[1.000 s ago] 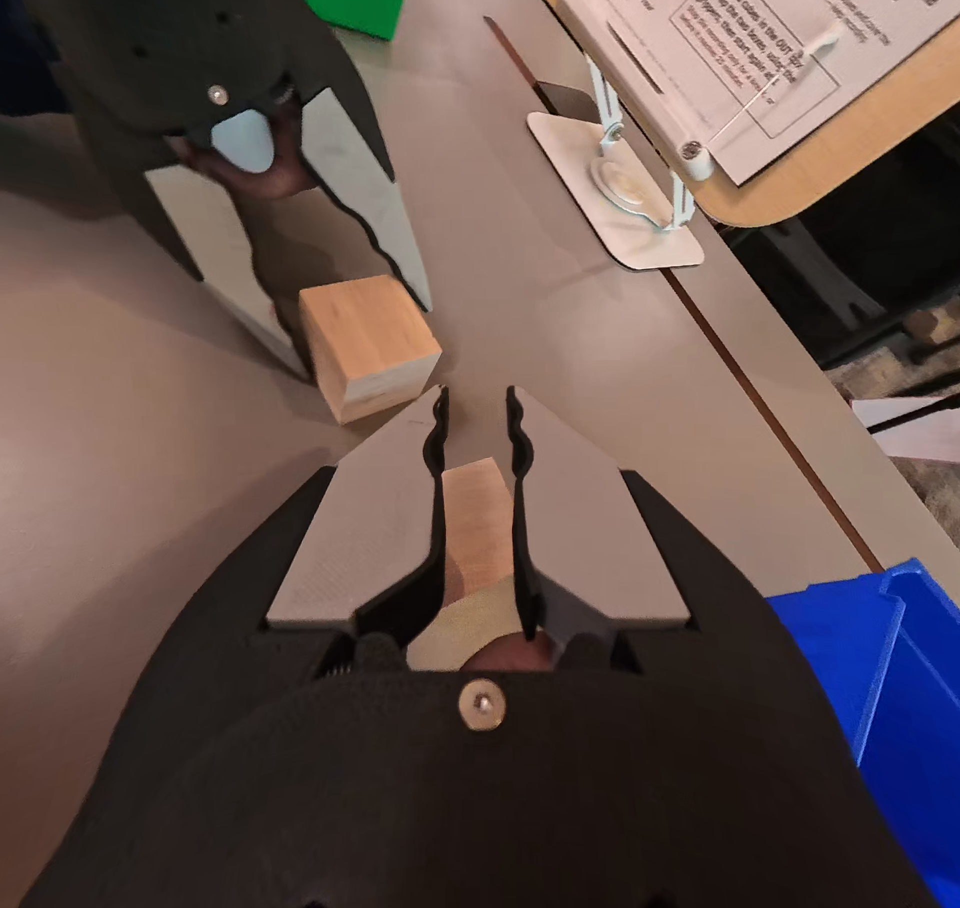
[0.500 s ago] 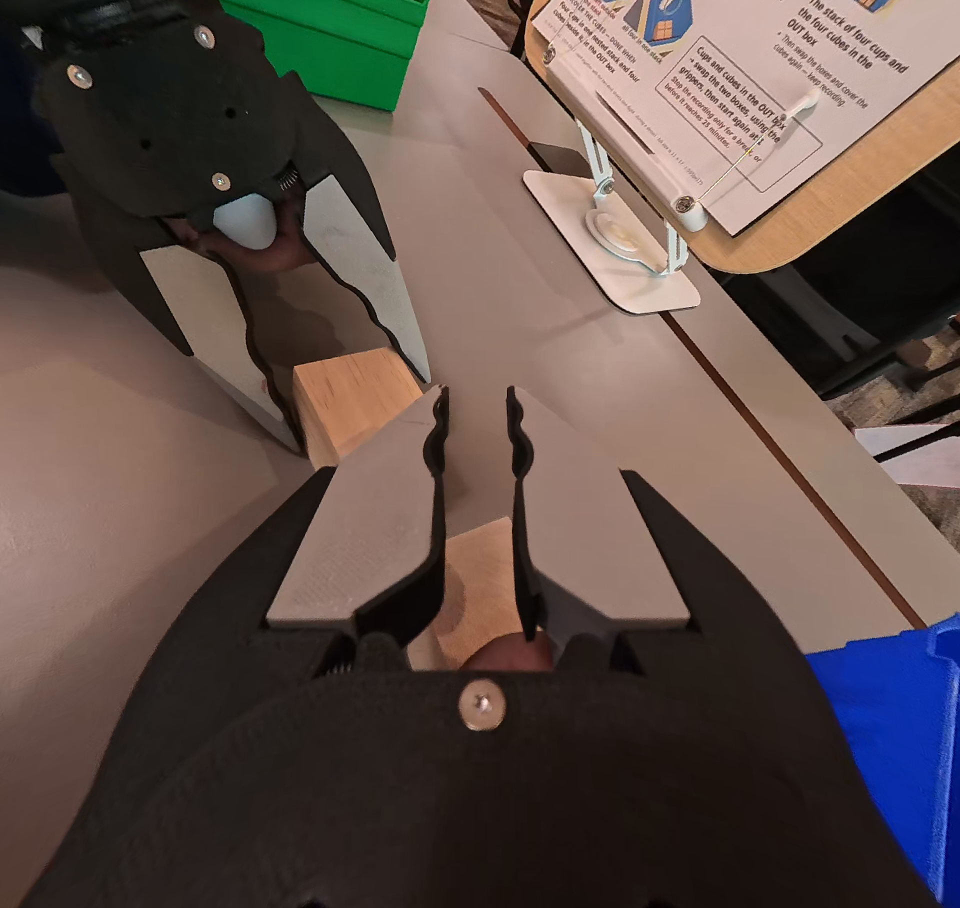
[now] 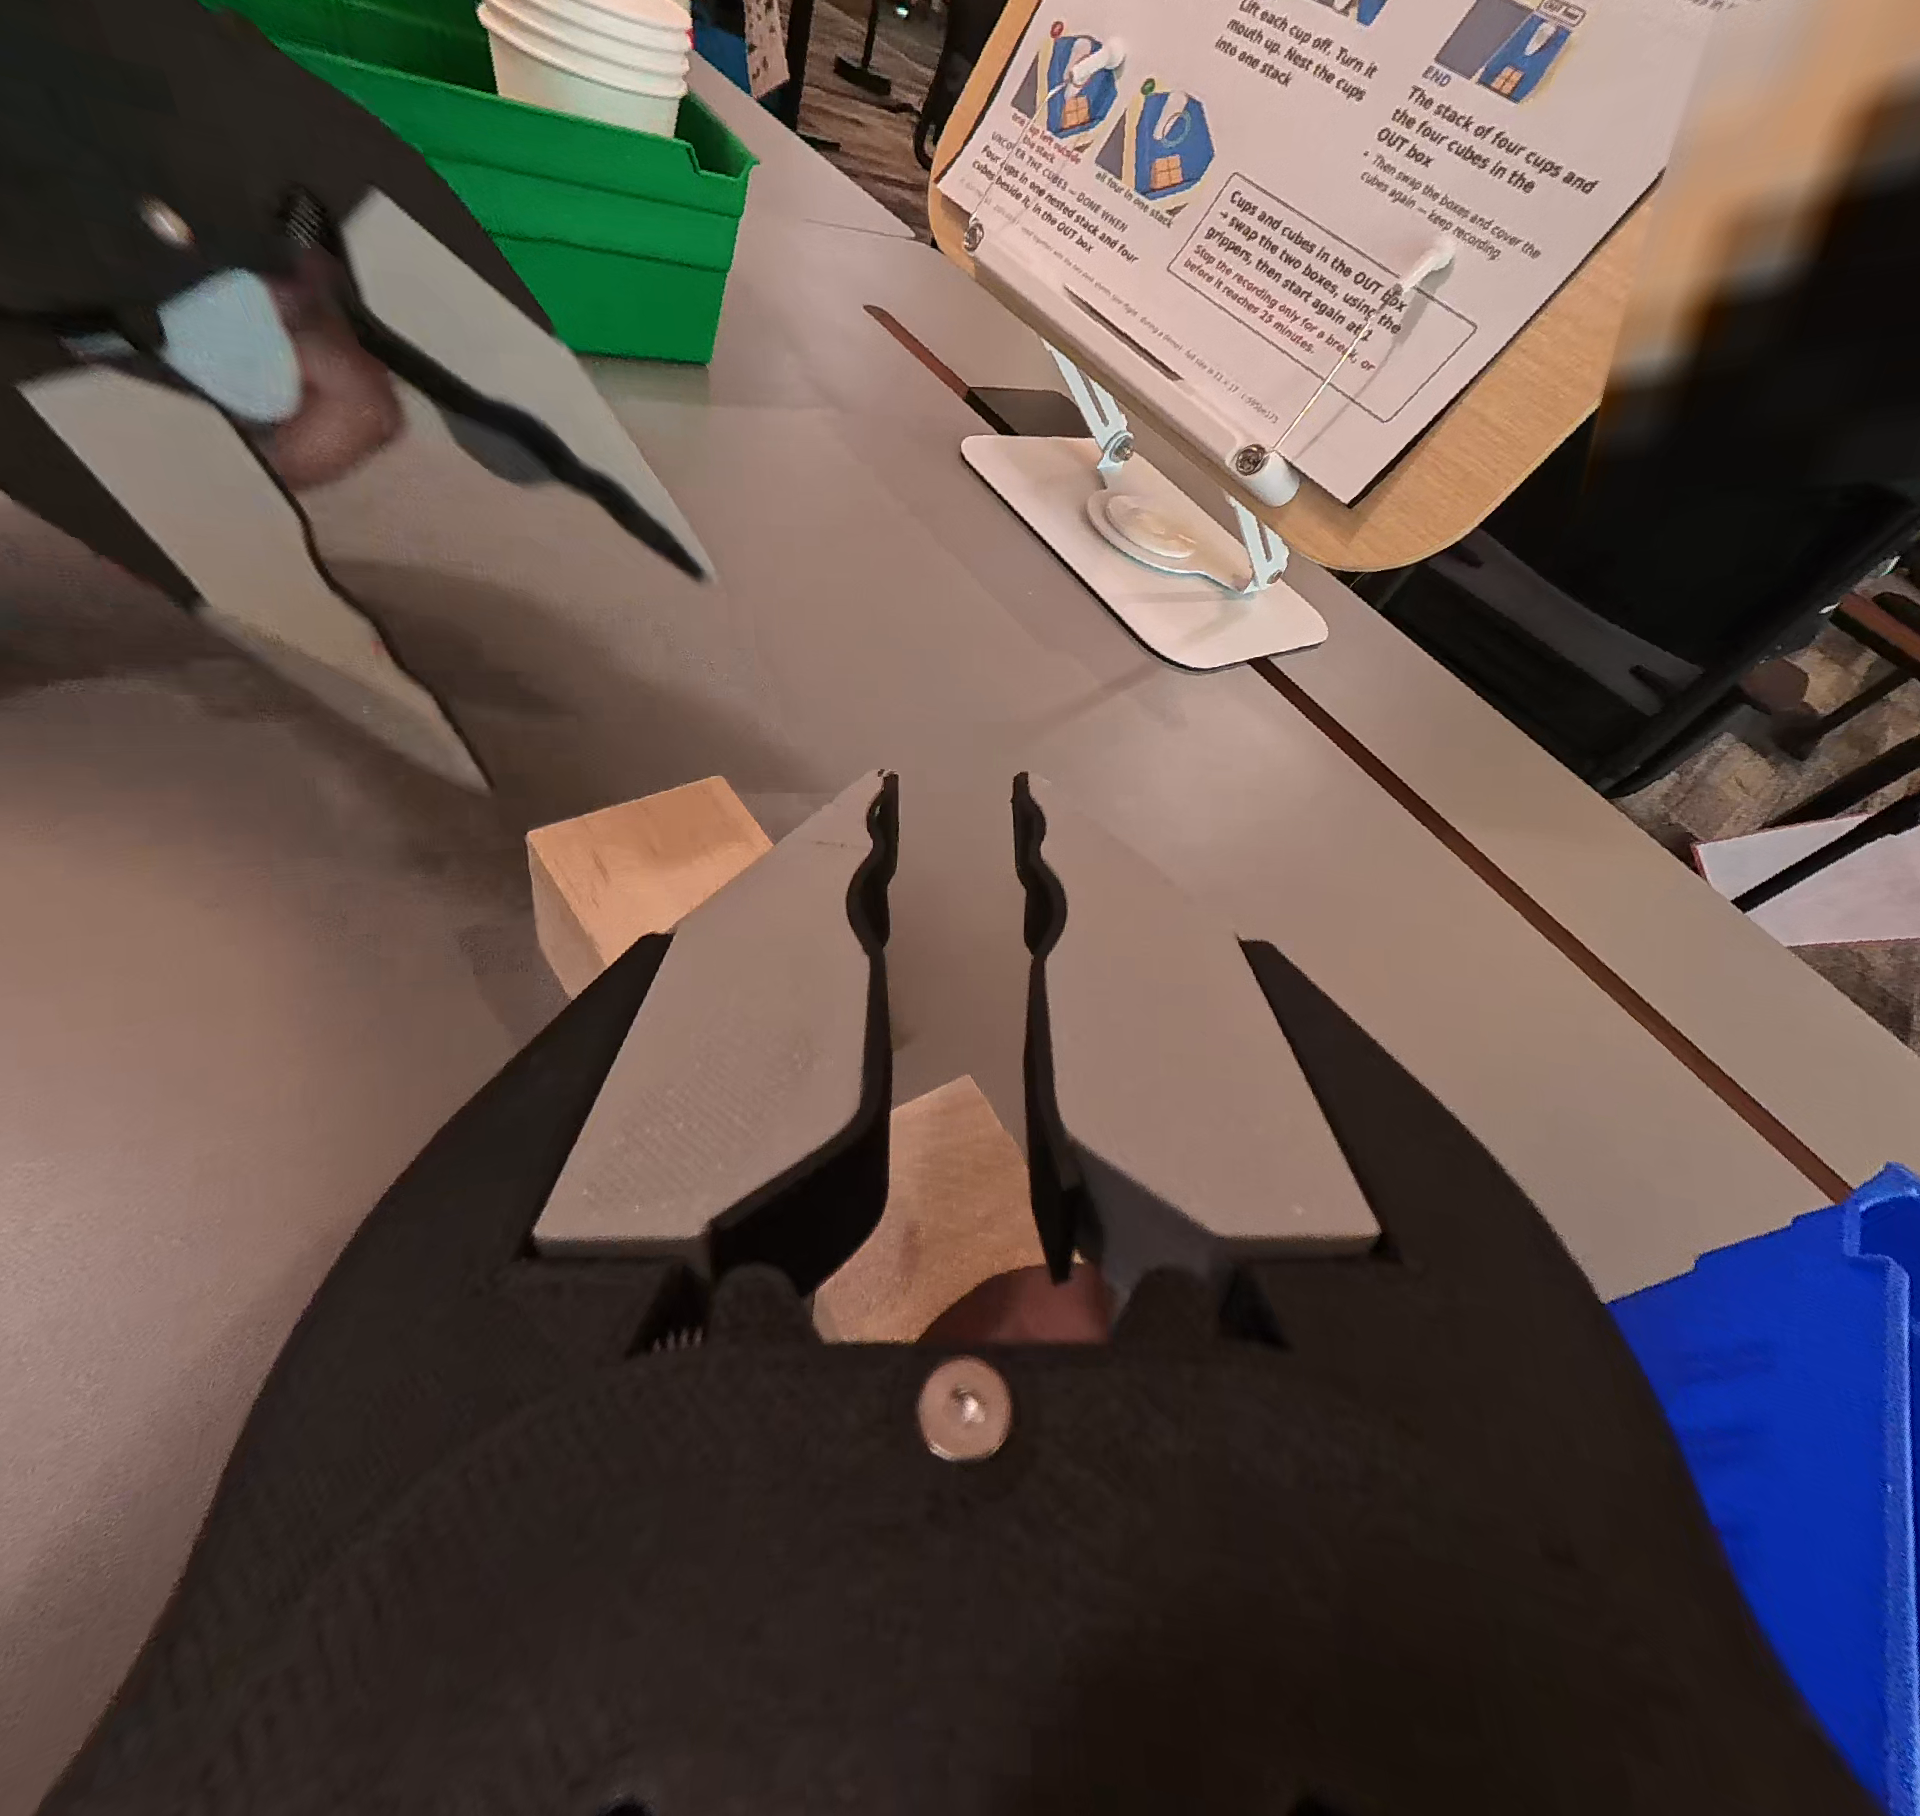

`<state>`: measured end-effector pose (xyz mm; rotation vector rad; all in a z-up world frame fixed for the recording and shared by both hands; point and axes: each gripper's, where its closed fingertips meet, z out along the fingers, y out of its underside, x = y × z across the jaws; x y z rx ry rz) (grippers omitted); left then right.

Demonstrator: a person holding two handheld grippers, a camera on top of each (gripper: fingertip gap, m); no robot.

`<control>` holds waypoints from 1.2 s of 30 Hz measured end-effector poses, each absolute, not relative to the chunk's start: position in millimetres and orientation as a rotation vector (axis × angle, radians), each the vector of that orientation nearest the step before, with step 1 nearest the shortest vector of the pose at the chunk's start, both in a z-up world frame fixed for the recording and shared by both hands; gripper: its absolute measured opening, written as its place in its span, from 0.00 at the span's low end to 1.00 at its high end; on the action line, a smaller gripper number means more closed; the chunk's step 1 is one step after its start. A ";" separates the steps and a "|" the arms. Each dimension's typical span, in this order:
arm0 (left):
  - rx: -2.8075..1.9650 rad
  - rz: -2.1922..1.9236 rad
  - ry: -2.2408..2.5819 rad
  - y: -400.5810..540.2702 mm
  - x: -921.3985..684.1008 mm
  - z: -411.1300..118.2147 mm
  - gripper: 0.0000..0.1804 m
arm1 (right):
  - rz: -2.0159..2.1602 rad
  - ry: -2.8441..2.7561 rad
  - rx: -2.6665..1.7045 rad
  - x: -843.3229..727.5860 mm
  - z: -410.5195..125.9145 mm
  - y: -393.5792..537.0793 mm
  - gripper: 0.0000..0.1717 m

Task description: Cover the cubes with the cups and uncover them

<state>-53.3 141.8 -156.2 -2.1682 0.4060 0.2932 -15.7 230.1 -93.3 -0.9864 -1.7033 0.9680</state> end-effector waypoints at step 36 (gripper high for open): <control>-1.945 0.696 -0.476 -59.4 -256.1 -26.0 0.32 | 0.990 -1.615 -0.986 -19.0 -76.5 225.1 0.12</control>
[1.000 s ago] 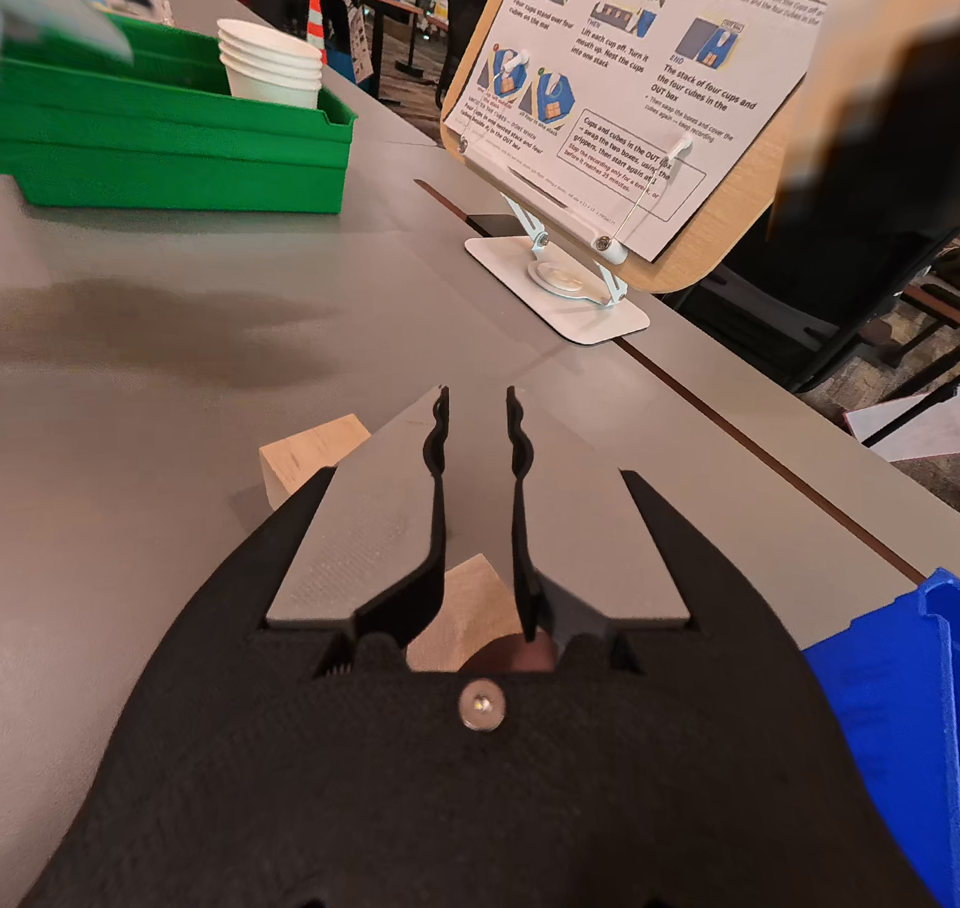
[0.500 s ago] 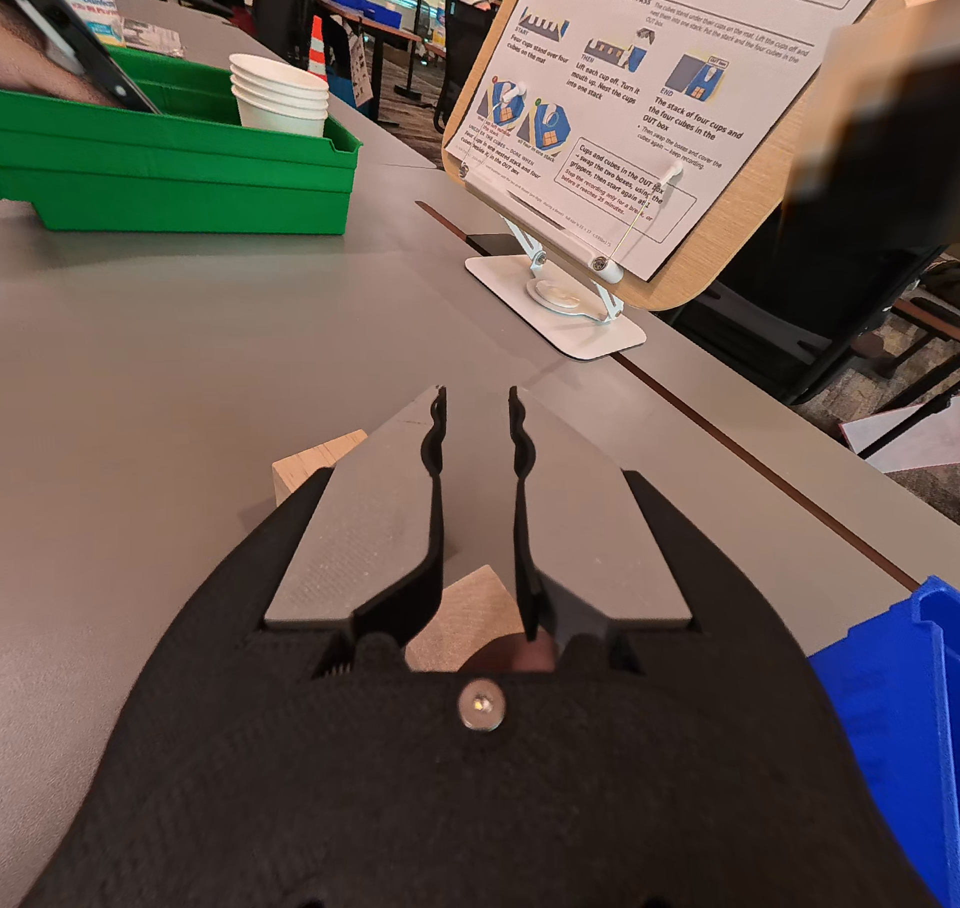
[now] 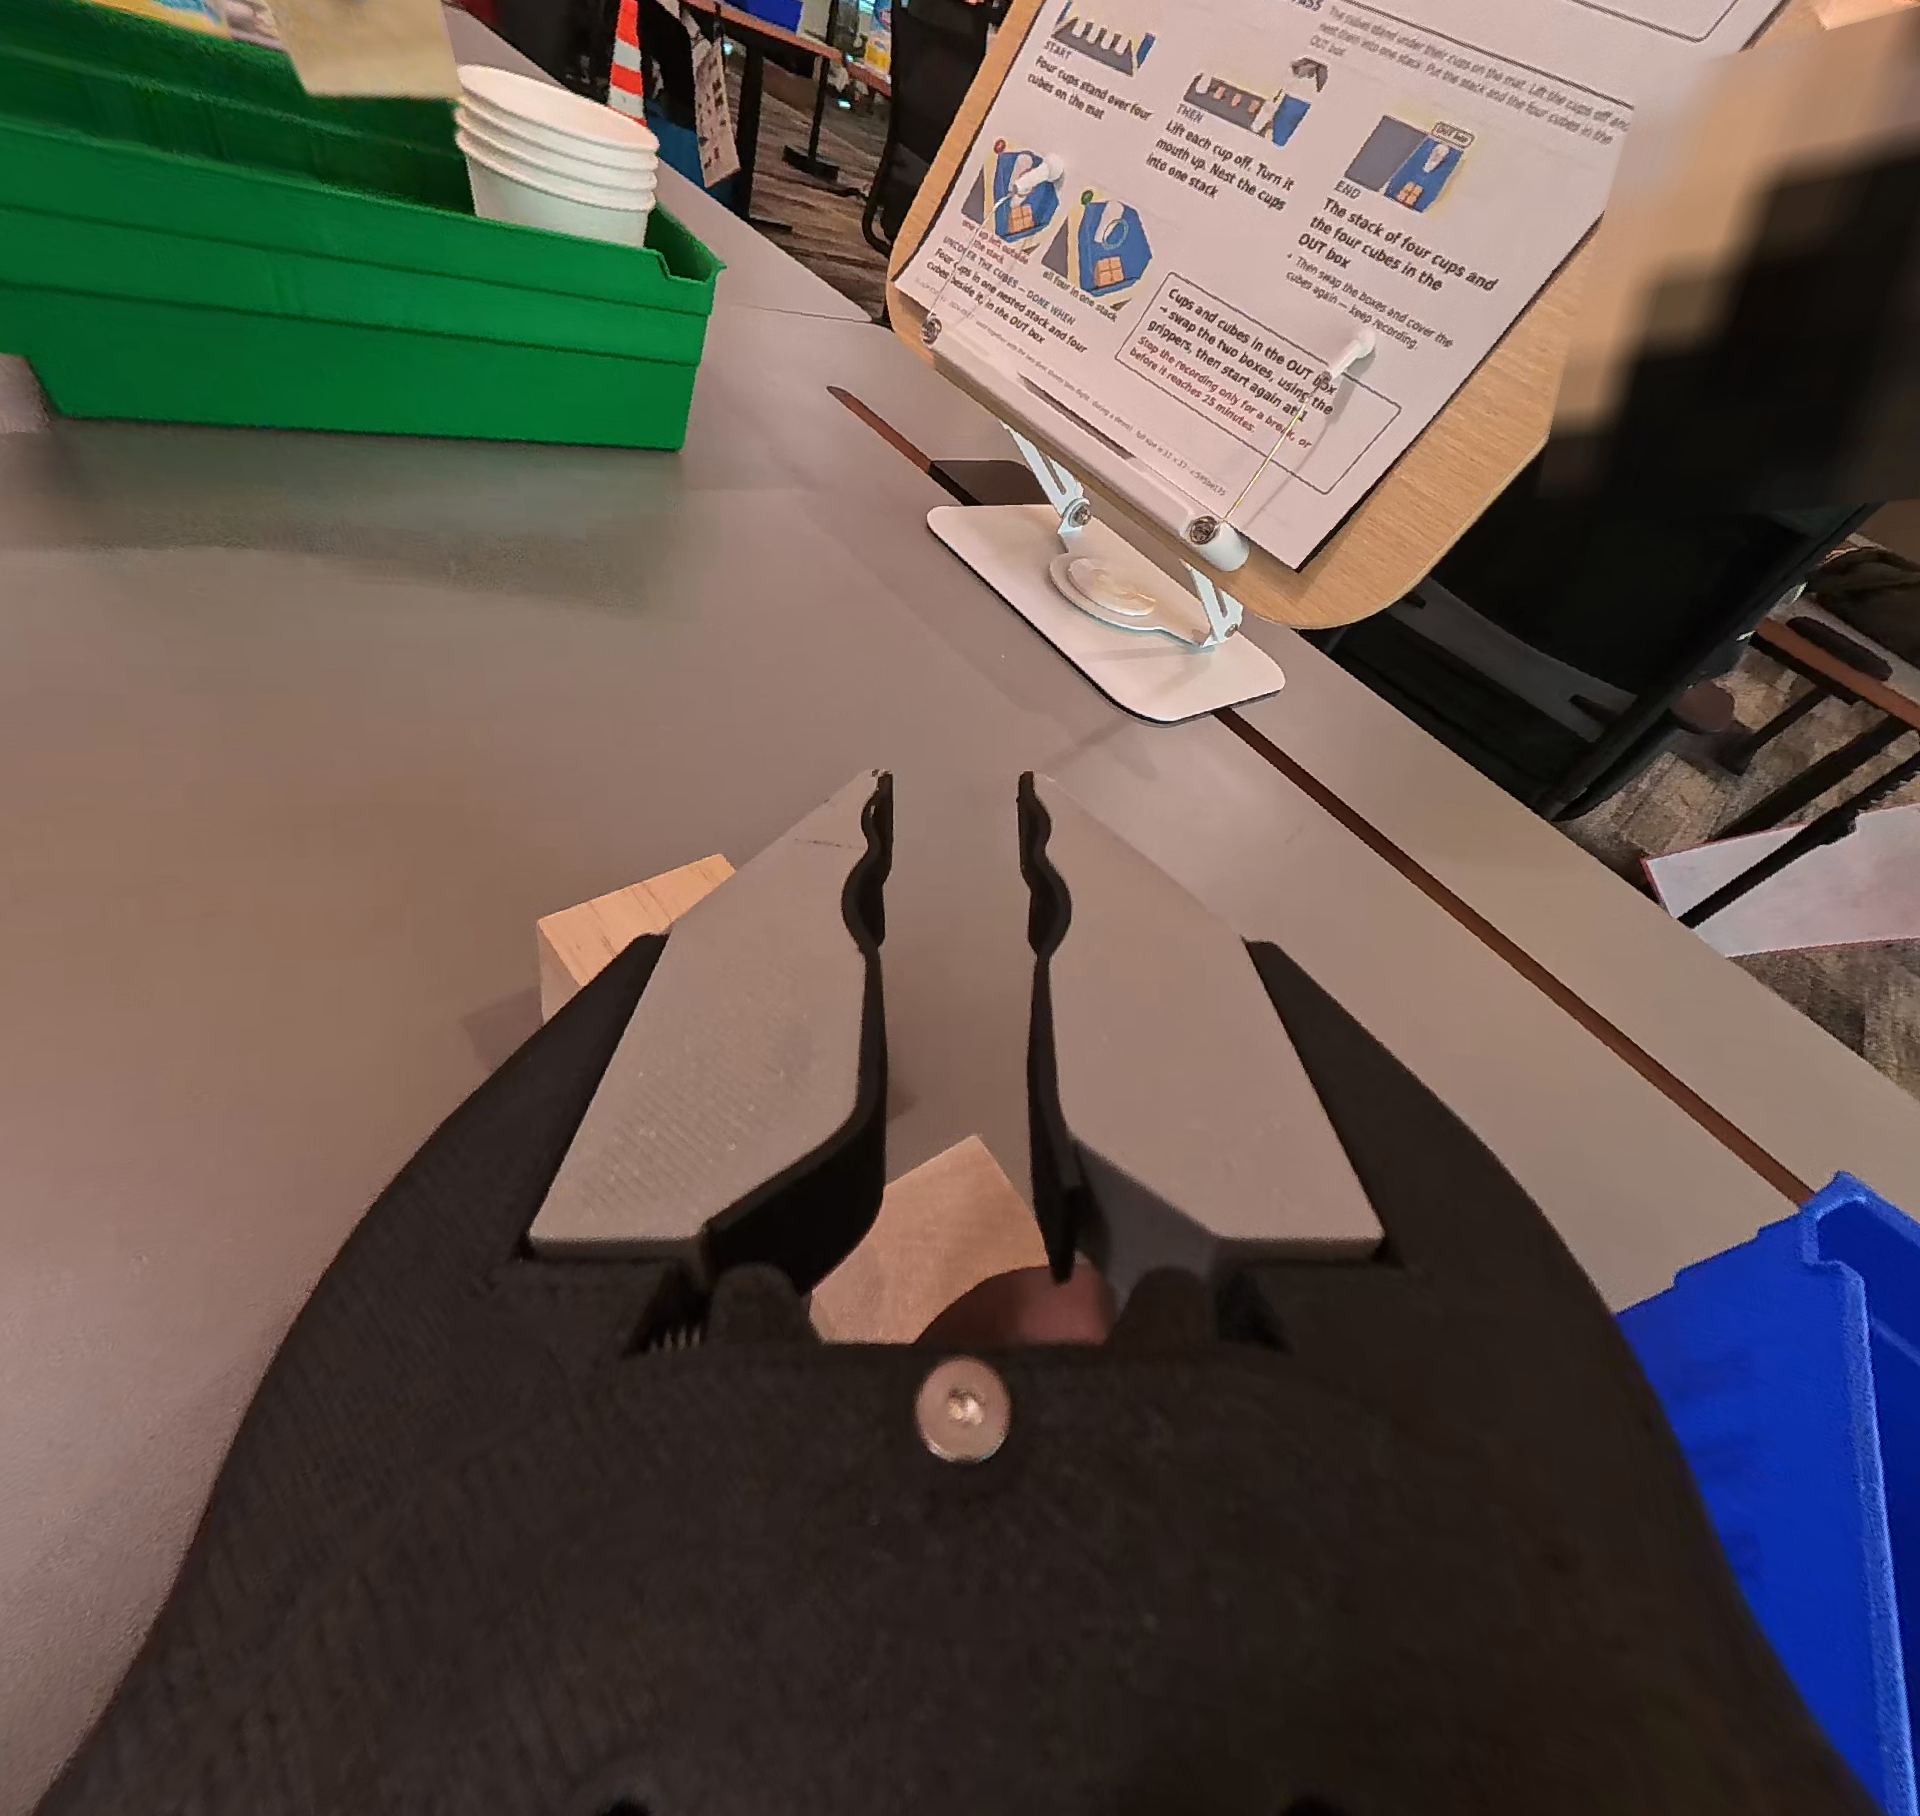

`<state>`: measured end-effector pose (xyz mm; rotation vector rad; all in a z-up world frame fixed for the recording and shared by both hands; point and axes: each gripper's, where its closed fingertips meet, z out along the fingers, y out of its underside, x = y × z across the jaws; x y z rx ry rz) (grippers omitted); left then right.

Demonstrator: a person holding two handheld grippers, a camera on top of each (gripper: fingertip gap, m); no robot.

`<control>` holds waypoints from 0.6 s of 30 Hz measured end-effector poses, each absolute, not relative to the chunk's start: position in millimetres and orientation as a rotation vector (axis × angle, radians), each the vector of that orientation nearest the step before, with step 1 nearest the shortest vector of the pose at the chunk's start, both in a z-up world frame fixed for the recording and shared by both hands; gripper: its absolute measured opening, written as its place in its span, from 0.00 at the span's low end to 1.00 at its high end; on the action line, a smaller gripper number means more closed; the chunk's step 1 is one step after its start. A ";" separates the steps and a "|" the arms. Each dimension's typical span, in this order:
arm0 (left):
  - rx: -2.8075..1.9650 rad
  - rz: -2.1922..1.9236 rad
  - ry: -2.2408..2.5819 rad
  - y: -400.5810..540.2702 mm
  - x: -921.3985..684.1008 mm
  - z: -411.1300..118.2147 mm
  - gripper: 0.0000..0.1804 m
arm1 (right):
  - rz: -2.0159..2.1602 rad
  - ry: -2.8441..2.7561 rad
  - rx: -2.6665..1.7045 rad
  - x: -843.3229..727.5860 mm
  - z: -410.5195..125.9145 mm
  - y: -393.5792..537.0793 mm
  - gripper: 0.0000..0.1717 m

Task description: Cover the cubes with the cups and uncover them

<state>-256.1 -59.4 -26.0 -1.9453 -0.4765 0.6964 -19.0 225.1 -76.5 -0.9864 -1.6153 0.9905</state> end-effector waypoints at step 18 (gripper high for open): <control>-2.316 0.013 0.606 104.2 -52.8 -164.9 0.32 | 1.013 -1.579 -1.010 -18.0 -73.4 232.2 0.12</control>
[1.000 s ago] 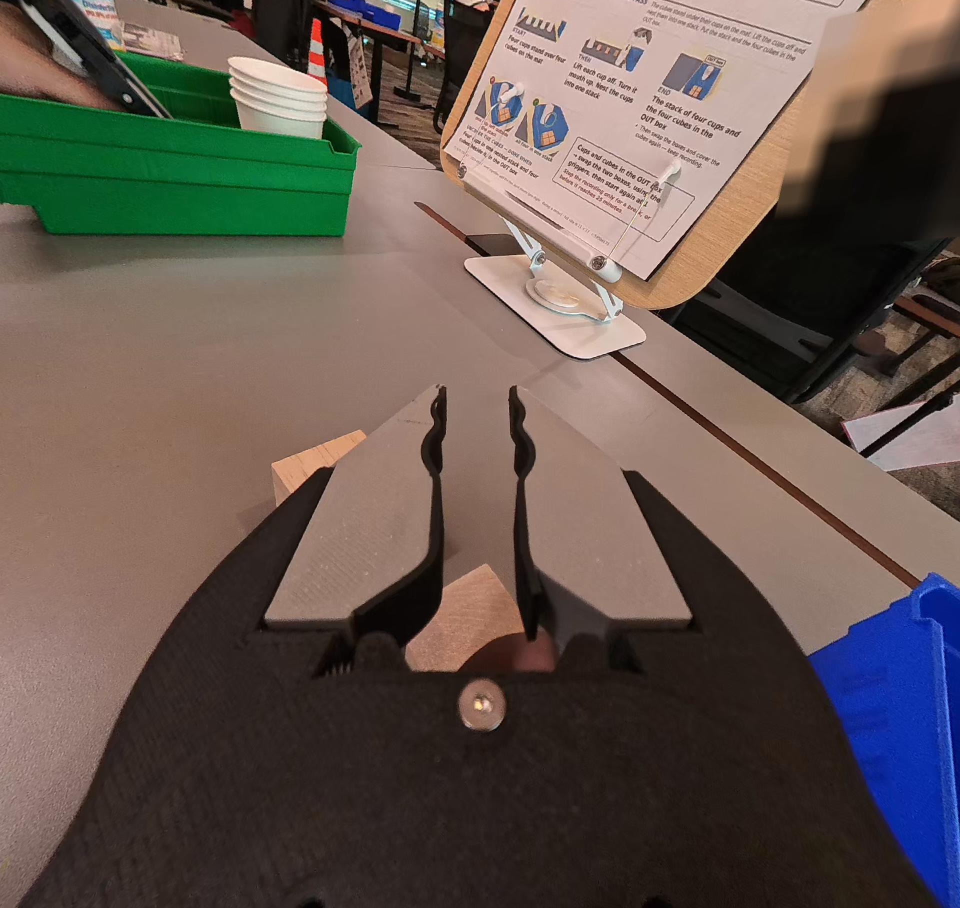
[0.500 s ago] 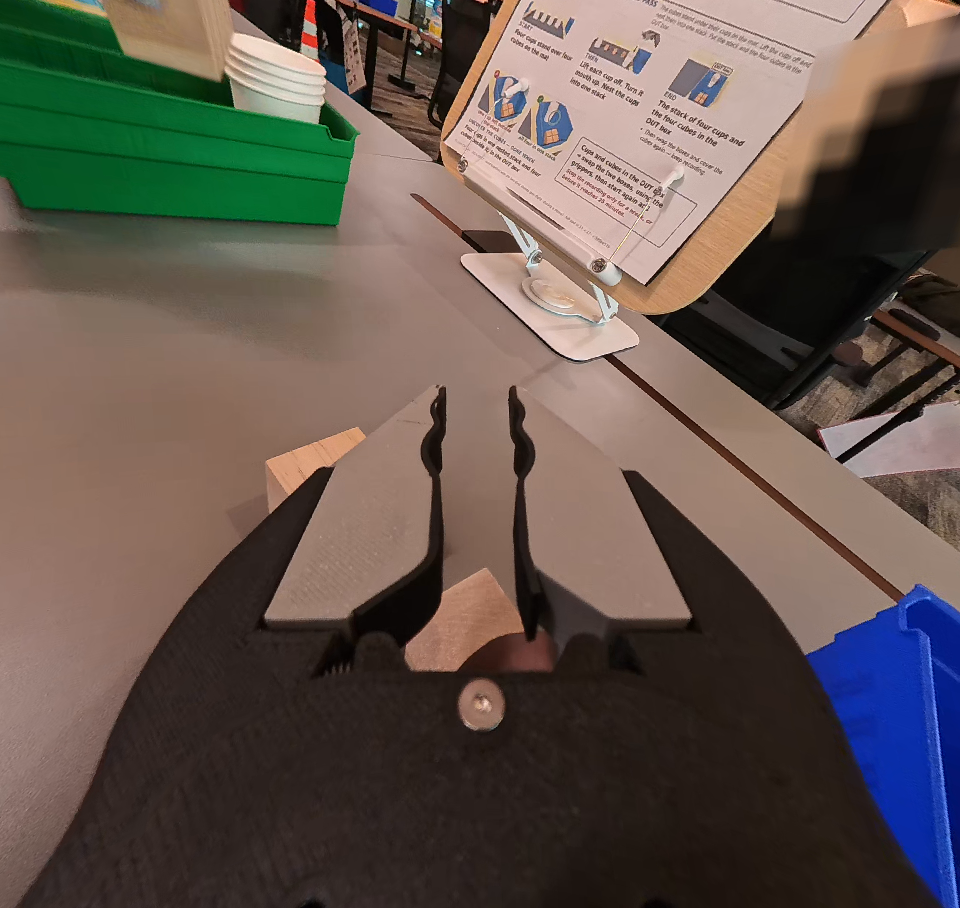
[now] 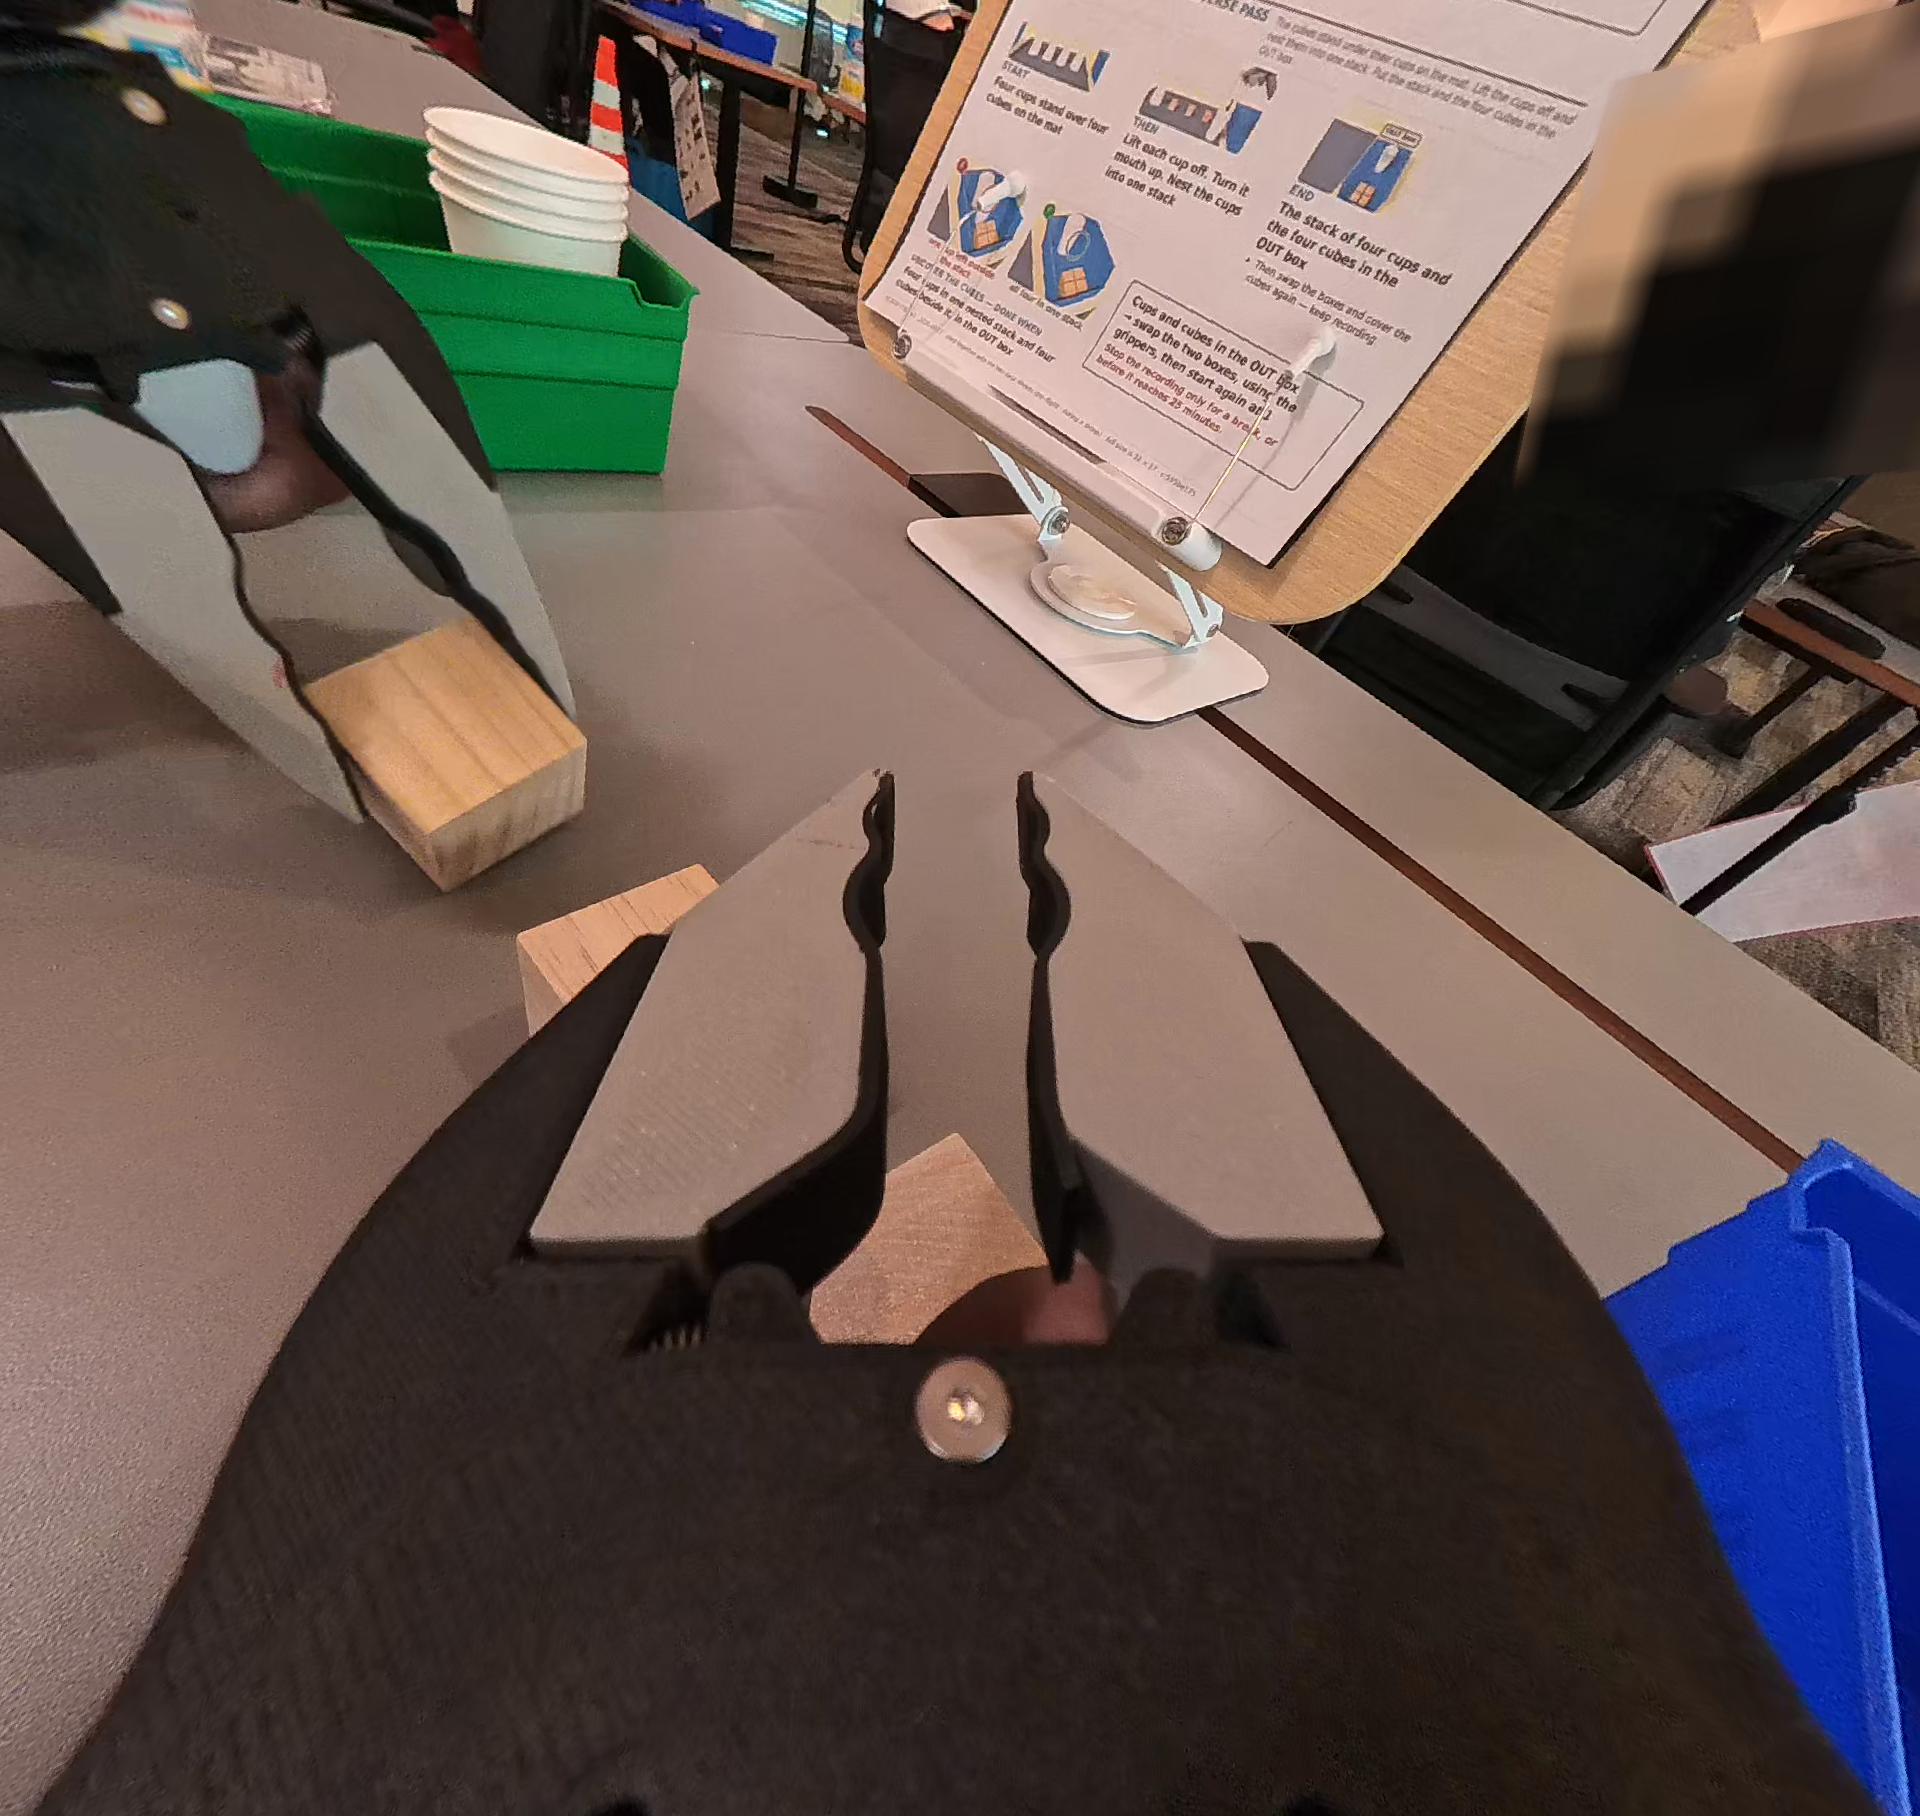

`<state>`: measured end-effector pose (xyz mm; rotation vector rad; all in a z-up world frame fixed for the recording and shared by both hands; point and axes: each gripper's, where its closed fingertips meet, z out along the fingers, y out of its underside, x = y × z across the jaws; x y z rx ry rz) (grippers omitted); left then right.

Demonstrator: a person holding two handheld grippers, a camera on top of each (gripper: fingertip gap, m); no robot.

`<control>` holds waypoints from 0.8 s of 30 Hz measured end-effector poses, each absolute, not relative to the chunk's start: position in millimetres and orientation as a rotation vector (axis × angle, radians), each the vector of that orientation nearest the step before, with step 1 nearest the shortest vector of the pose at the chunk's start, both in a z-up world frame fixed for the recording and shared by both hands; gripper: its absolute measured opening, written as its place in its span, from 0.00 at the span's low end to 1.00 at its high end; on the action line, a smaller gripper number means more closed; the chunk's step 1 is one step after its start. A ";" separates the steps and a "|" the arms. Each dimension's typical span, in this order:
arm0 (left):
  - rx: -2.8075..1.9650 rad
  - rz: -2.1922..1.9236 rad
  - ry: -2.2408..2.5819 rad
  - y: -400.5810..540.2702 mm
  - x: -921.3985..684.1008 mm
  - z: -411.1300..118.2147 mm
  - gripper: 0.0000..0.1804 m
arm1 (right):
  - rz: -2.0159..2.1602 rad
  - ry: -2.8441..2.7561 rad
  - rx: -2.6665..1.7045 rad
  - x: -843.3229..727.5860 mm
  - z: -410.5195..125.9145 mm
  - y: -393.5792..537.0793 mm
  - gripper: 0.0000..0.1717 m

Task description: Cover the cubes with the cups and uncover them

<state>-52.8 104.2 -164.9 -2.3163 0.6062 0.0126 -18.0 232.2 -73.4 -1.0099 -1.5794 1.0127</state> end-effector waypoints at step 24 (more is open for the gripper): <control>-2.211 0.043 0.690 107.7 -79.1 -154.2 0.49 | 0.988 -1.624 -0.997 -19.9 -81.2 225.6 0.12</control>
